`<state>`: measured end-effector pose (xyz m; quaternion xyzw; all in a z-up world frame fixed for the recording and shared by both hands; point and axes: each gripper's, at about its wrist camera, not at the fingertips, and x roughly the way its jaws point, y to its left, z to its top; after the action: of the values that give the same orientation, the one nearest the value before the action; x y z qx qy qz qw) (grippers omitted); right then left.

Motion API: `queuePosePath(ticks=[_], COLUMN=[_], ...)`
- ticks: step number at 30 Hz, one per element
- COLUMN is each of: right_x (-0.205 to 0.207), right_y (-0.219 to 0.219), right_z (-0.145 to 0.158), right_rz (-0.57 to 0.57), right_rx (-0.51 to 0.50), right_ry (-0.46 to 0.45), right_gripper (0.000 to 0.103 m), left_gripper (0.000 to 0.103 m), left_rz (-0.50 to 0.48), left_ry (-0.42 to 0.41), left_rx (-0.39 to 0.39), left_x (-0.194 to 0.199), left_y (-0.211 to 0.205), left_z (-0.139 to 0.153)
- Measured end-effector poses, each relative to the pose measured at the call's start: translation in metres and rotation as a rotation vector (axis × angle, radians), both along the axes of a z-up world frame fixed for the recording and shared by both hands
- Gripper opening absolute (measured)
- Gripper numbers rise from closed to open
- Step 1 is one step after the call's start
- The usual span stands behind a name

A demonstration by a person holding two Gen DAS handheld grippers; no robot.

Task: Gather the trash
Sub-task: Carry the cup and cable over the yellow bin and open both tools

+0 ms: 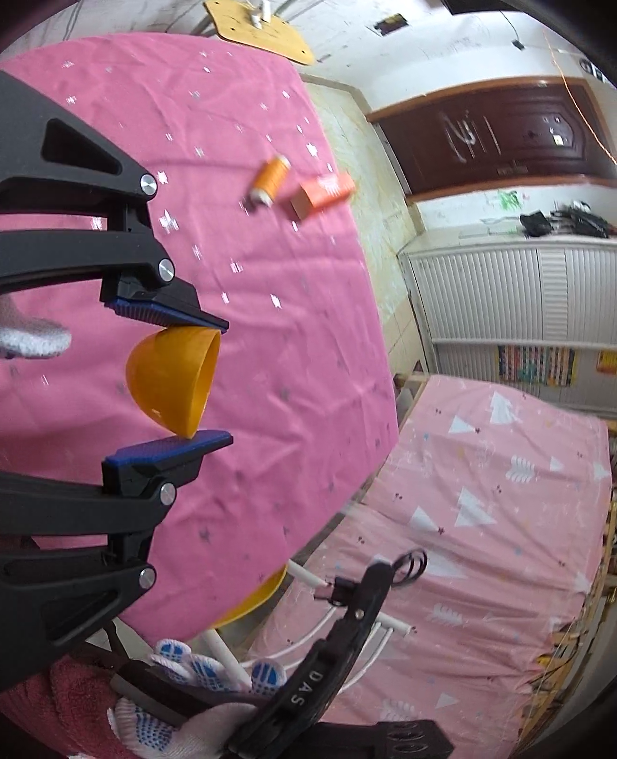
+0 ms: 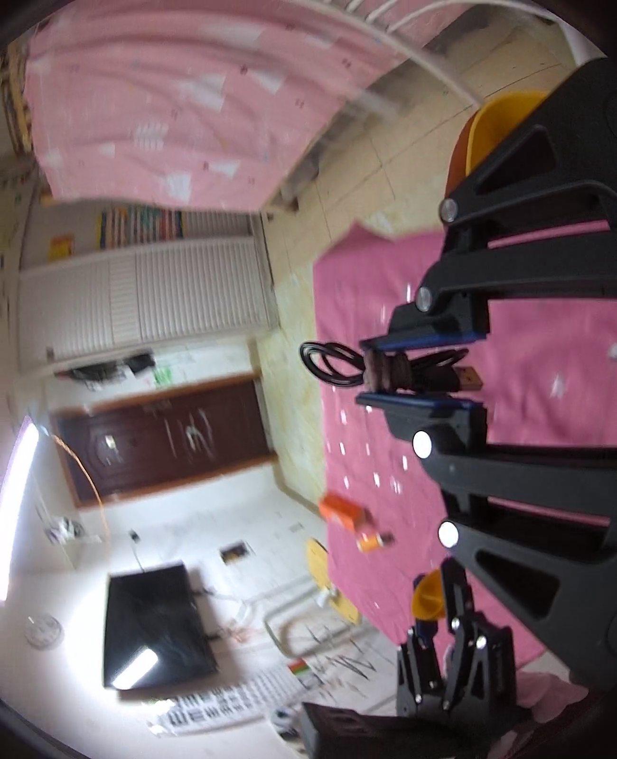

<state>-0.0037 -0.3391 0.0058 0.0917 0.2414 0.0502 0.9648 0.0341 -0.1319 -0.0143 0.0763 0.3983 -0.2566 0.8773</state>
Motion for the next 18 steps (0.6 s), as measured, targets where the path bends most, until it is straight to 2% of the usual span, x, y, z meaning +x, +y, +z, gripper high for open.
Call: queuePosePath(ticks=[6,15,17,18], right_x=[-0.019,-0.030,-0.034,-0.035], right_y=[-0.063,-0.108,-0.120,-0.124], right_z=[-0.012,-0.048,-0.054,-0.055], right_rz=[-0.149,-0.259,-0.275,-0.279], right_rx=[-0.005,-0.059,-0.045,-0.031], right_ry=[0.005,0.080,0.084,0.083], right_gripper=[0.015,0.016,0.027,0.048], left_gripper=[0.033,0.033,0.033,0.033], left_rz=[-0.074,-0.224,-0.243,-0.251], left_ry=[0.018,0.035,0.043,0.046], left_rx=[0.011,-0.054,-0.060,-0.061], left_x=[-0.002,-0.011,-0.011,-0.011], left_y=[-0.050,-0.125,-0.142,-0.149], left_z=[0.002,0.013,0.012,0.011])
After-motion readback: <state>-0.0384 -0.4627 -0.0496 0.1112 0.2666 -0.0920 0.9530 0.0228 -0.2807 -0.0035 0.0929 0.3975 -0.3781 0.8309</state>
